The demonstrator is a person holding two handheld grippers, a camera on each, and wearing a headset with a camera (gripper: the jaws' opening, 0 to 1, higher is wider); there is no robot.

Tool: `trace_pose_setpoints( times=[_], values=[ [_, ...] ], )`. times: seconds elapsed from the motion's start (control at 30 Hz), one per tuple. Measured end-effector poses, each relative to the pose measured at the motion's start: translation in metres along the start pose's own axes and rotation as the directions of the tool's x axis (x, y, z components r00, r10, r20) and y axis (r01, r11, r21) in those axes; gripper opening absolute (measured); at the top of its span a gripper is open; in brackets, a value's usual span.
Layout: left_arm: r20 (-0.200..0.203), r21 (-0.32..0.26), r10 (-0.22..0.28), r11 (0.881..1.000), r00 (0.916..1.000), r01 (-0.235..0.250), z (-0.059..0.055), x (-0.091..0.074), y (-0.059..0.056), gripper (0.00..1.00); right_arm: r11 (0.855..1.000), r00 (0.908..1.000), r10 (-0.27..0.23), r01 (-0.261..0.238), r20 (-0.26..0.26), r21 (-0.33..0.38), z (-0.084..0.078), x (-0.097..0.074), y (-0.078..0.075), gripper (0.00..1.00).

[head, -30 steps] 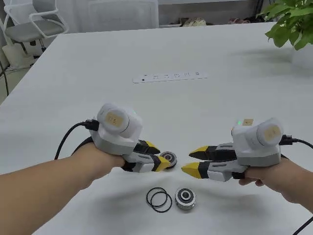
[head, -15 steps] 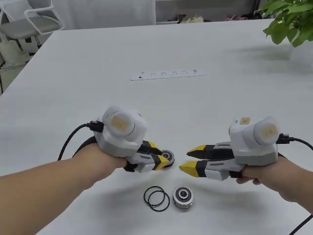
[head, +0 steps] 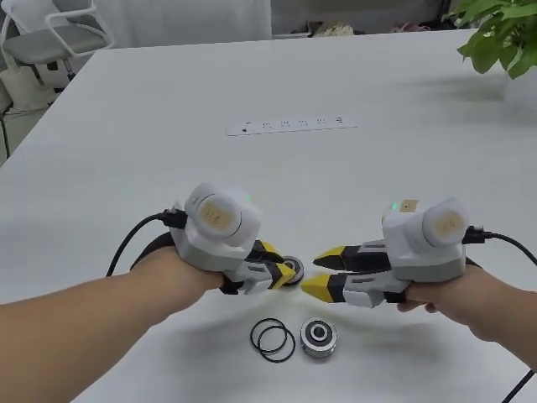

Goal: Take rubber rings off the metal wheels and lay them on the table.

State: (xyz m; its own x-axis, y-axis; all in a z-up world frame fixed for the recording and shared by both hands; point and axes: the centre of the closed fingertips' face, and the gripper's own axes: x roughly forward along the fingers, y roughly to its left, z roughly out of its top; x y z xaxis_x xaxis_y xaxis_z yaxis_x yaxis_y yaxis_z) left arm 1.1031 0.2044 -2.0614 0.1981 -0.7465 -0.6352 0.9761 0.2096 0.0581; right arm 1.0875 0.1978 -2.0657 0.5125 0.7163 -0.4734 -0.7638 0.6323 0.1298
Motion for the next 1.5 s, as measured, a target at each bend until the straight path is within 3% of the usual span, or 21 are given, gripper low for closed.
trace_pose_setpoints(
  times=[0.53,1.5],
  values=[
    [0.006,-0.022,0.017,1.0,0.9998,-0.017,-0.002,-0.001,0.0,0.07,0.998,0.9988,-0.032,0.03,-0.037,-0.049,0.0,0.022,0.0,0.26],
    [0.01,-0.047,0.032,0.998,0.9994,-0.032,-0.001,-0.001,-0.001,0.07,0.997,0.997,-0.048,0.044,-0.061,-0.066,-0.005,0.012,0.0,0.18]
  ],
)
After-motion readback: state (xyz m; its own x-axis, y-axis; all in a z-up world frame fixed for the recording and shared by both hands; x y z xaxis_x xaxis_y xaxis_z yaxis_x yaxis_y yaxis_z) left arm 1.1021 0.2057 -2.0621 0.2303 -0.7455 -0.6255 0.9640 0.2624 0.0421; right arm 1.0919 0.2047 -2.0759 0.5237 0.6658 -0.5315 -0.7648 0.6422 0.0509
